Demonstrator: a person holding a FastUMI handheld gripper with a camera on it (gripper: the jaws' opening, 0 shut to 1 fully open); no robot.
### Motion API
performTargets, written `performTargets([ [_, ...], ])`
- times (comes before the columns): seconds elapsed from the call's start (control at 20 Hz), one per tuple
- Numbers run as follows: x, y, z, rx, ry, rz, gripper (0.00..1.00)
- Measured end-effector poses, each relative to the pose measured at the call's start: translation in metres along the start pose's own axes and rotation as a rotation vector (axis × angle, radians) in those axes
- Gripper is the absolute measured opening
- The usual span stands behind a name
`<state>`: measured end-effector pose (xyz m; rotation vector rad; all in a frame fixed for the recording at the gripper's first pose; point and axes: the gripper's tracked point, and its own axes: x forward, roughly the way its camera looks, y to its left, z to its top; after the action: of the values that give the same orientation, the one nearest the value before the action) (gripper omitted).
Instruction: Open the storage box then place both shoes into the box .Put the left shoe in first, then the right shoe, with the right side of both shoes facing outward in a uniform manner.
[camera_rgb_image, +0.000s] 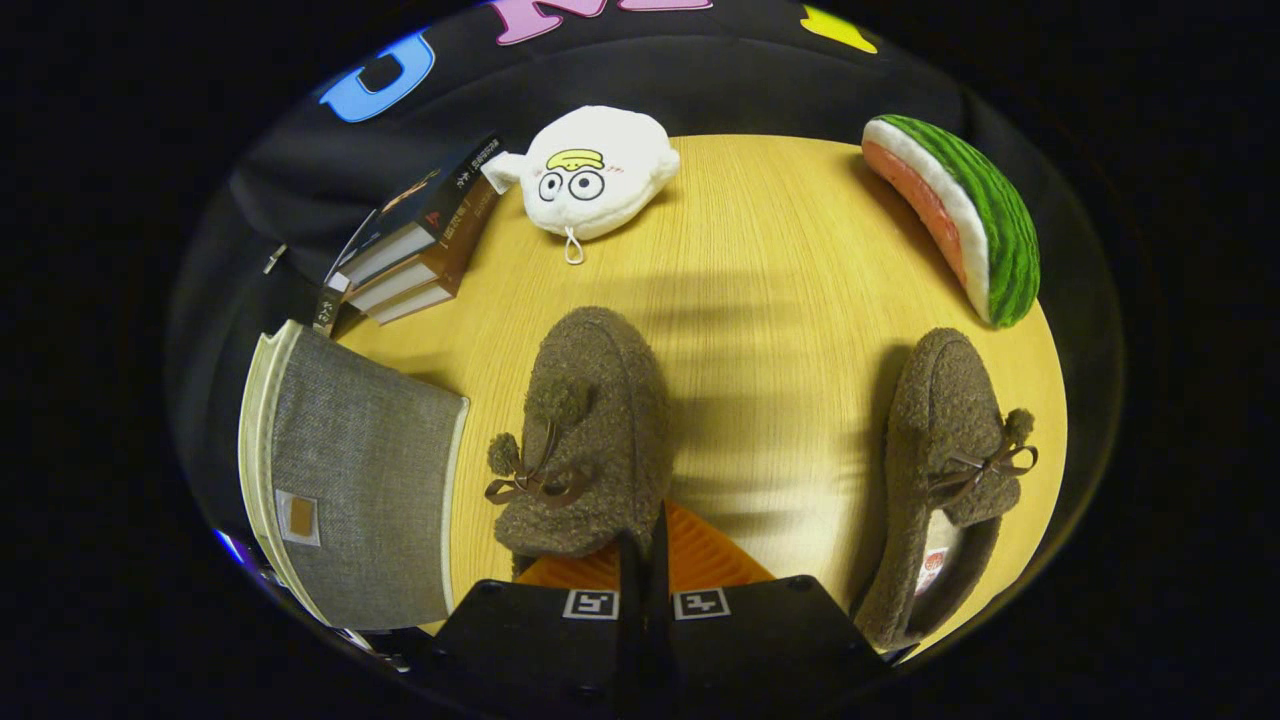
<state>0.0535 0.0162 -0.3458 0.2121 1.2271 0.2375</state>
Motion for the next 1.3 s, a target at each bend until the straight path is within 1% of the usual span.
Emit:
performTargets([
  [0.15, -0.027, 0.012, 0.002, 0.039, -0.033, 0.031, 0.05],
  [0.45, -0.096, 0.04, 0.014, 0.168, -0.106, 0.125, 0.05],
  [0.7, -0.158, 0.068, 0.031, 0.164, -0.207, 0.166, 0.05],
  [0.8, -0.177, 0.09, 0.04, 0.186, -0.25, 0.211, 0.05],
  [0.9, -0.195, 0.115, 0.046, 0.208, -0.277, 0.278, 0.05],
  [1.0, -0.205, 0.139, 0.049, 0.226, -0.281, 0.33, 0.05],
  [1.15, -0.205, 0.177, 0.047, 0.253, -0.26, 0.384, 0.05],
  [1.3, -0.194, 0.207, 0.04, 0.236, -0.235, 0.387, 0.05],
])
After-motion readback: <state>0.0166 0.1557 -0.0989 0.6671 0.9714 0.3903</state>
